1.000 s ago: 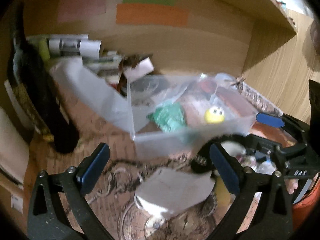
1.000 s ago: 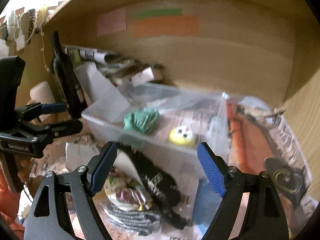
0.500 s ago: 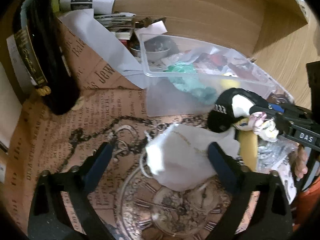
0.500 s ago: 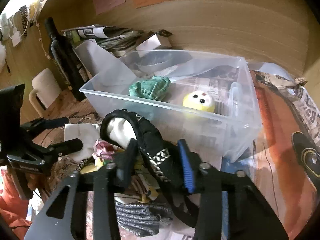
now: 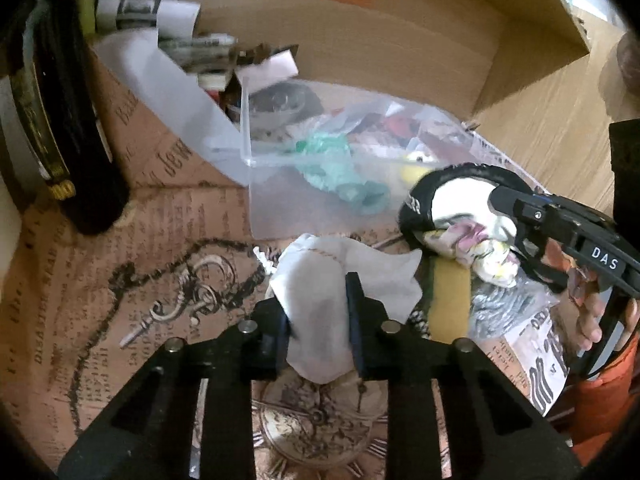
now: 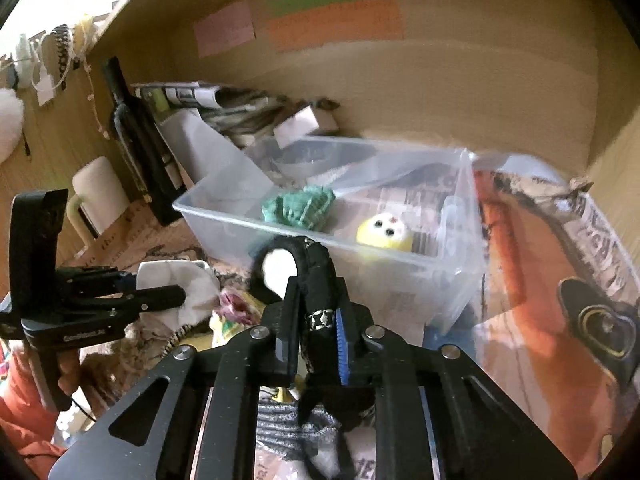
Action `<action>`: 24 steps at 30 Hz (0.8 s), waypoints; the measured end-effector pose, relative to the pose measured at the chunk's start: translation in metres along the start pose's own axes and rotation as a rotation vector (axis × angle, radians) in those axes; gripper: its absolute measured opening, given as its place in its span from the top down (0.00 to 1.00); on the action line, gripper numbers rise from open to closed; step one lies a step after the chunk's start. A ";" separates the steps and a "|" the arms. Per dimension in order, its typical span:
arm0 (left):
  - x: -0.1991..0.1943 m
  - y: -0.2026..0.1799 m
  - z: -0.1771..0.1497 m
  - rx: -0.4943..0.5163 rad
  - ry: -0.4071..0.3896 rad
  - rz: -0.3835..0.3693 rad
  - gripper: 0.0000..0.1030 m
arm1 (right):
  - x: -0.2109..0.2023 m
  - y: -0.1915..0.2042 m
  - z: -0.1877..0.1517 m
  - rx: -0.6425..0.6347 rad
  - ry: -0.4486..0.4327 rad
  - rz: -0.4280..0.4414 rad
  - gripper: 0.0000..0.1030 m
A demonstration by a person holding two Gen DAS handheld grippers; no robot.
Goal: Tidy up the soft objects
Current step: 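Carry the cloth with the left tool while the right tool carries the plush over the box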
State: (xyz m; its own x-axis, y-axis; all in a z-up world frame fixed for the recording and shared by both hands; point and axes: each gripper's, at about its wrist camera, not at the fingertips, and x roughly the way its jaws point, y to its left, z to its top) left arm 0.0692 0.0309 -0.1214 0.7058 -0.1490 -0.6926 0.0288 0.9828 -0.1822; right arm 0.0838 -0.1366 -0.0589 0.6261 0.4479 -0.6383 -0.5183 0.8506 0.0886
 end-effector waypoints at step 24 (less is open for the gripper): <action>-0.058 -0.014 0.077 0.056 -0.288 0.055 0.77 | -0.061 -0.014 0.048 0.033 -0.287 -0.051 0.87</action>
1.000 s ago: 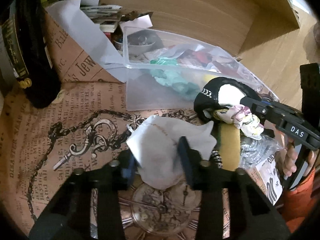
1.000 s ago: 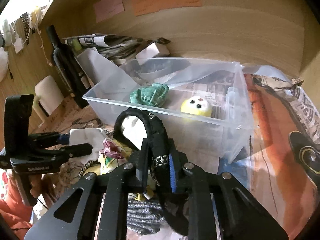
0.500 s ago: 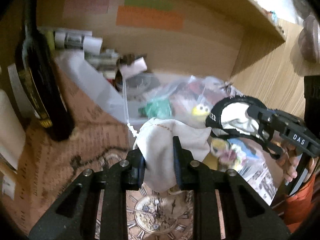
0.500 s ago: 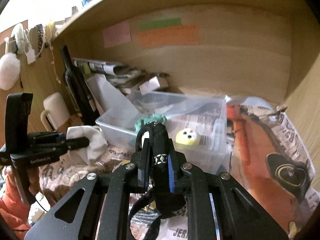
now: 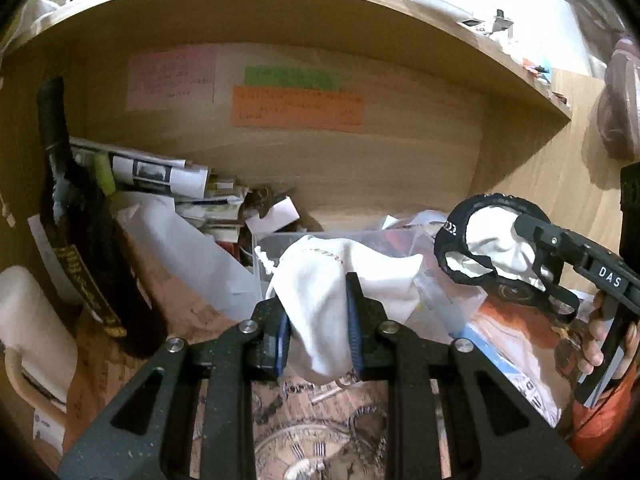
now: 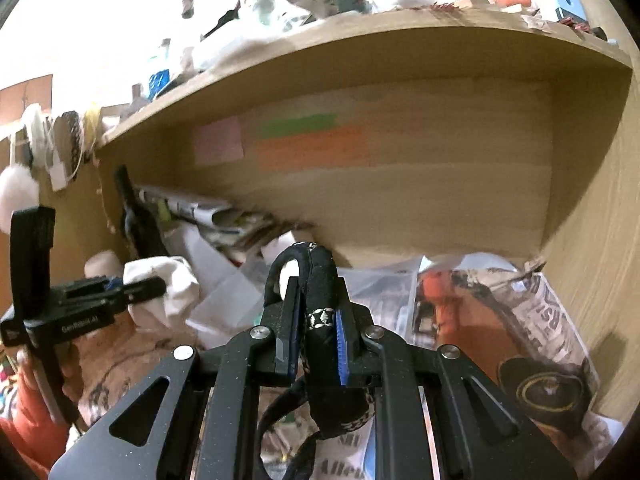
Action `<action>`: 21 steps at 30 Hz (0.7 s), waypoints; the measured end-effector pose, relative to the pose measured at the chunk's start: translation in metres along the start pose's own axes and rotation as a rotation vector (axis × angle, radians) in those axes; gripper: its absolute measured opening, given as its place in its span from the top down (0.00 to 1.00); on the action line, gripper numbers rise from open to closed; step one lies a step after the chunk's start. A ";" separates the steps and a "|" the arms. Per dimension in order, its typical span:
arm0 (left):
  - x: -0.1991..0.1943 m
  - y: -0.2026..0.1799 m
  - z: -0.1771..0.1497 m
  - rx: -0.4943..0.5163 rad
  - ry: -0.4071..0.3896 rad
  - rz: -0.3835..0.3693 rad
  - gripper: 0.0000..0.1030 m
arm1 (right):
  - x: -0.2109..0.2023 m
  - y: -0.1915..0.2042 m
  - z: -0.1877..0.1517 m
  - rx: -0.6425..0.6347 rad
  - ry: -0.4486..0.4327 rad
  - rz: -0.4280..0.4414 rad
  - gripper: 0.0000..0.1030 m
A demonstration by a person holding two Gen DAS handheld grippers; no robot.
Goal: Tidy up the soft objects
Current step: 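Carry the cloth with the left tool while the right tool carries the plush over the box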
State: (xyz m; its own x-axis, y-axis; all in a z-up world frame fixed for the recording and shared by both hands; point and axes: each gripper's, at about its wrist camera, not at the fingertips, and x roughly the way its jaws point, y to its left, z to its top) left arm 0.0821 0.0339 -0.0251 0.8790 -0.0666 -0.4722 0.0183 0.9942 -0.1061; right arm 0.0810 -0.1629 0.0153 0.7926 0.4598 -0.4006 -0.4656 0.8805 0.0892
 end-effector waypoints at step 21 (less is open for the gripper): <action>0.095 0.011 0.001 -0.015 0.169 0.041 0.77 | 0.095 0.002 -0.012 0.011 0.181 0.055 0.87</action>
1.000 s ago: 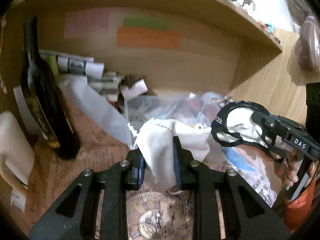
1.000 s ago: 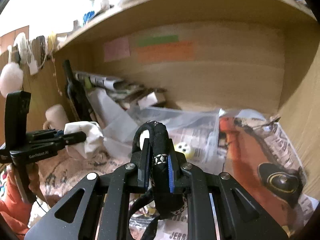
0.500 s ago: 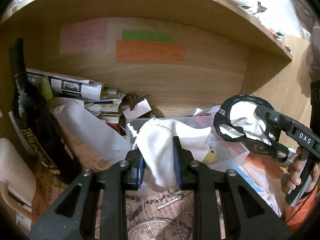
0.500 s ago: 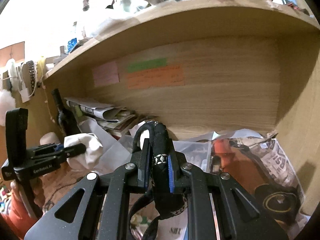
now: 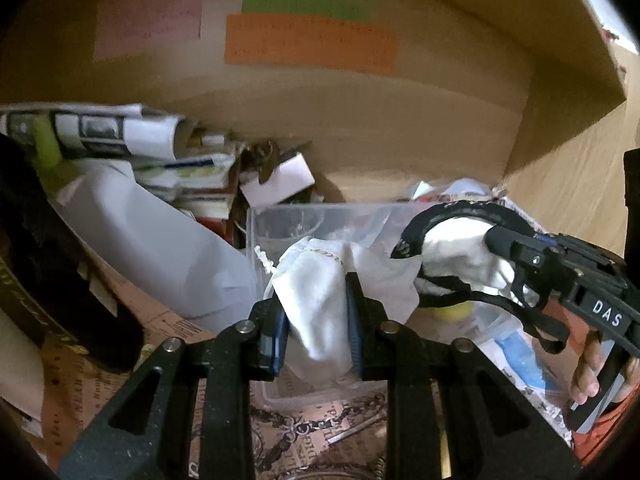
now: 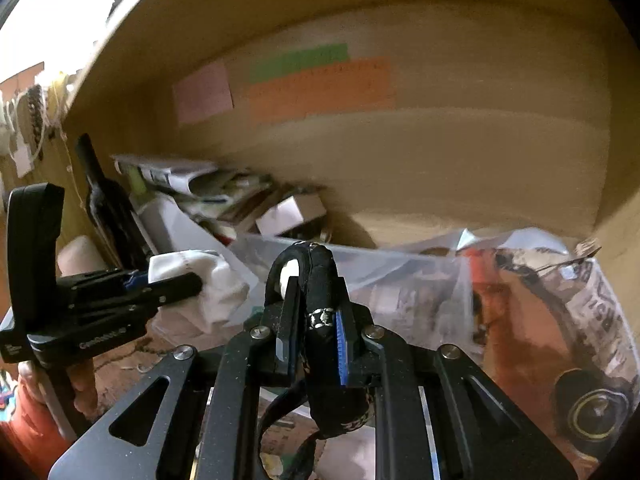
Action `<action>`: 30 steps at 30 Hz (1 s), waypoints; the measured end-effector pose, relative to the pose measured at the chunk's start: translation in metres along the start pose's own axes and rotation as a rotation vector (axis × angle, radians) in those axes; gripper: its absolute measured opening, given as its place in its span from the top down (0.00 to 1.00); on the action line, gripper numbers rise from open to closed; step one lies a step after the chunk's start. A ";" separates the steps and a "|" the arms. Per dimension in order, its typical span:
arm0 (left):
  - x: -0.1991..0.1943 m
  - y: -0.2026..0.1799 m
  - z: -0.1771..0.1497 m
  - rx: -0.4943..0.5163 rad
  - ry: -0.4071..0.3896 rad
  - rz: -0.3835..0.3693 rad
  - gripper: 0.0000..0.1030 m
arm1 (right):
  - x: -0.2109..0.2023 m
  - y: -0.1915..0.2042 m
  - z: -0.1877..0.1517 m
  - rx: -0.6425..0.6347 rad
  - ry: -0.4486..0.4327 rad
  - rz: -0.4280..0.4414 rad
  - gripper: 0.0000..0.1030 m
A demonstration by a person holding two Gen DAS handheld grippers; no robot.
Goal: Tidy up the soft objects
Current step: 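Carry the cloth with the left tool while the right tool carries the plush over the box, then open the left tool to drop the cloth while the right tool drops the plush into the box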
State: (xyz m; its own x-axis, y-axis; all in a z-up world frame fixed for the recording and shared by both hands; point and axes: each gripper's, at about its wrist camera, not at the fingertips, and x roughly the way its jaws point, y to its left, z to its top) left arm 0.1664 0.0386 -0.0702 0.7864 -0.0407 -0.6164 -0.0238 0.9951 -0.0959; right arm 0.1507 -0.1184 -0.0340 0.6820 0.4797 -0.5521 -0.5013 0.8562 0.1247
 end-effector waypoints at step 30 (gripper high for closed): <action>-0.040 -0.014 -0.009 0.052 -0.051 0.001 0.19 | -0.018 0.013 0.000 -0.069 0.006 -0.099 0.33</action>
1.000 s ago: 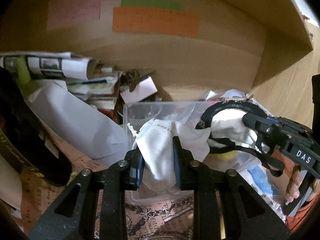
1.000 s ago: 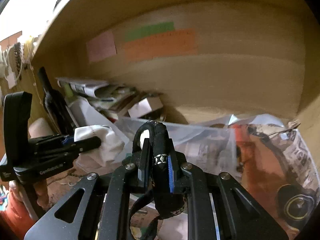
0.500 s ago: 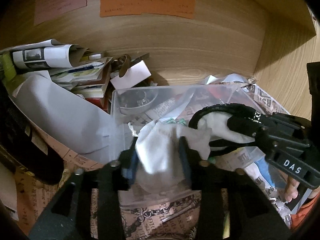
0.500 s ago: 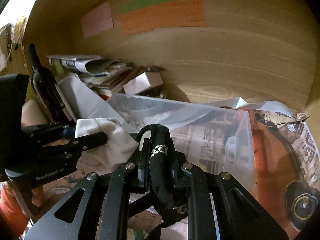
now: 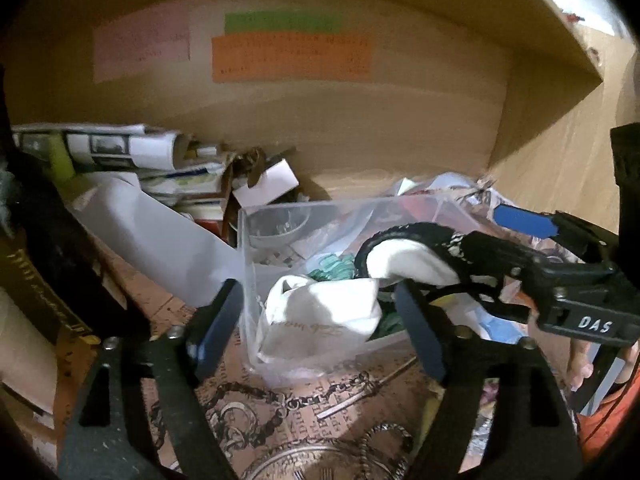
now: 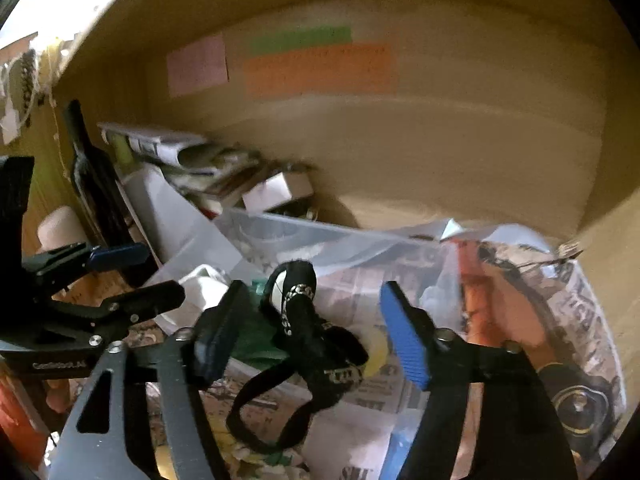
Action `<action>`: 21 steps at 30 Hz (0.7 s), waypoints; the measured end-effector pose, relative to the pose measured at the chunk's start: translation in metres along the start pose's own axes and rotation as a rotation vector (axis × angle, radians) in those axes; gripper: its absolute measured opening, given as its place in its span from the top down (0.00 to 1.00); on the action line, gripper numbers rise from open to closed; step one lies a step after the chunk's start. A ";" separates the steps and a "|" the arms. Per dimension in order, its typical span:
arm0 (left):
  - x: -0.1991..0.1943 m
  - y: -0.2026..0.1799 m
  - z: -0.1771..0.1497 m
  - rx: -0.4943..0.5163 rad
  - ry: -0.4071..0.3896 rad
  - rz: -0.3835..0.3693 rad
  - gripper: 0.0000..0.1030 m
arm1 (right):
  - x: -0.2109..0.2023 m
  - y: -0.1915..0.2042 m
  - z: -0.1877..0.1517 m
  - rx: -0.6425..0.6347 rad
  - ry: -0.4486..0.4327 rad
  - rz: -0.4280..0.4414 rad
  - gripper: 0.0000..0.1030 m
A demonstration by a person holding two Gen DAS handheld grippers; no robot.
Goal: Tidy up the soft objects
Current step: 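Open the left tool to drop the cloth while the right tool drops the plush into the box, then grasp the black beaded bracelet with the left tool while the right tool grasps the floral fabric toy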
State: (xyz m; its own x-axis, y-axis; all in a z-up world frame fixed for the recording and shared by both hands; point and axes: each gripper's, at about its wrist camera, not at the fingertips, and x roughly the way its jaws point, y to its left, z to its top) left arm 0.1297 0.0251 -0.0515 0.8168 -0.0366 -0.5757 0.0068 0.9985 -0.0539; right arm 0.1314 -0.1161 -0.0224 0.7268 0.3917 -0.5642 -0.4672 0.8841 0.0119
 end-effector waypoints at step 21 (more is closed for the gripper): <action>-0.042 0.000 -0.055 -0.016 0.037 -0.003 0.02 | -0.057 0.022 -0.048 -0.021 -0.029 0.048 0.19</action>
State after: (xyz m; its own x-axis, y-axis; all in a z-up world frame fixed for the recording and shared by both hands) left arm 0.0638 0.0245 -0.0725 0.7947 -0.0417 -0.6055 -0.0002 0.9976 -0.0689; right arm 0.0557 -0.1308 -0.0296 0.7174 0.4415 -0.5389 -0.5122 0.8586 0.0215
